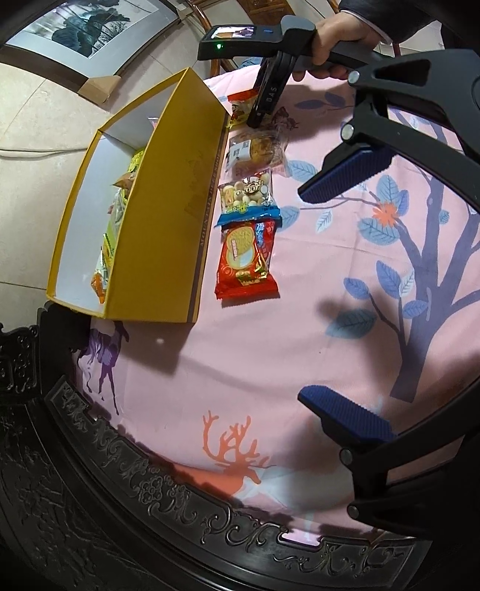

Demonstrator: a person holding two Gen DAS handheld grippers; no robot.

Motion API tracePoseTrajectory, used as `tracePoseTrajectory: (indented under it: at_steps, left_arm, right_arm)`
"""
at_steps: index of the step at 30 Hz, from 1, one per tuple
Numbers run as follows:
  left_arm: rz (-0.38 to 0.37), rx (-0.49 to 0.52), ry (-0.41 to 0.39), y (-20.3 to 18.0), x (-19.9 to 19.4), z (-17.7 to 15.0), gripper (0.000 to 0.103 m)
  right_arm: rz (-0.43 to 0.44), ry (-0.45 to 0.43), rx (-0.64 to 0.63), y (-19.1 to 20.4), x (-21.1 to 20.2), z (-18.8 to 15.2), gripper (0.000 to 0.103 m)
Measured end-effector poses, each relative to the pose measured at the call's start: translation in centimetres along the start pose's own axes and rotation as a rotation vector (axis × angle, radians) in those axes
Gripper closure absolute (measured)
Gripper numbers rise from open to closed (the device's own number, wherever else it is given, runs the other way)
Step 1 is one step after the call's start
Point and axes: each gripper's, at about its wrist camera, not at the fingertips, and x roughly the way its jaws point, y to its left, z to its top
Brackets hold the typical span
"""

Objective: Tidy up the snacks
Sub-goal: 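Return to the pile and grasp the red-edged cartoon biscuit bag with the right tool, then grasp the red round-biscuit packet with the left tool while the right holds its bag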

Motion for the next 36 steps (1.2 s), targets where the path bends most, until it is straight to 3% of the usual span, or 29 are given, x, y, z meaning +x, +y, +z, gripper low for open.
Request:
tracePoseTrajectory:
  at_steps: [4,7,10,12,19,30,36]
  left_arm:
    - [-0.004,0.036,-0.018,-0.8,0.1,0.4,0.002]
    - [0.008,0.11,-0.064,-1.5,0.3,0.9,0.002]
    - [0.045,0.259,-0.118,-2.2,1.6,1.6,0.002]
    - [0.018,0.354,-0.126,-2.7,2.7,2.1,0.002]
    - [-0.159,0.581,-0.062,-5.1,6.6,3.0,0.002]
    - [-0.138,0.834,0.033,-7.0,11.3,4.0,0.002]
    - [-0.173,0.829,0.123,-6.4,12.3,4.1,0.003]
  right_arm:
    - [0.034,-0.003,0.048,-0.9,-1.0,-1.0,0.062]
    - [0.083,0.022,0.109,-2.0,-1.8,-2.5,0.062]
    - [0.11,0.037,0.122,-2.3,-2.6,-4.3,0.062]
    - [0.154,0.056,0.126,-2.5,-3.1,-5.6,0.062]
    - [0.216,0.075,0.155,-2.1,-4.1,-7.7,0.061]
    - [0.262,0.063,0.186,-2.8,-3.8,-7.5,0.058]
    - [0.284,0.047,0.202,-3.0,-4.0,-7.9,0.058]
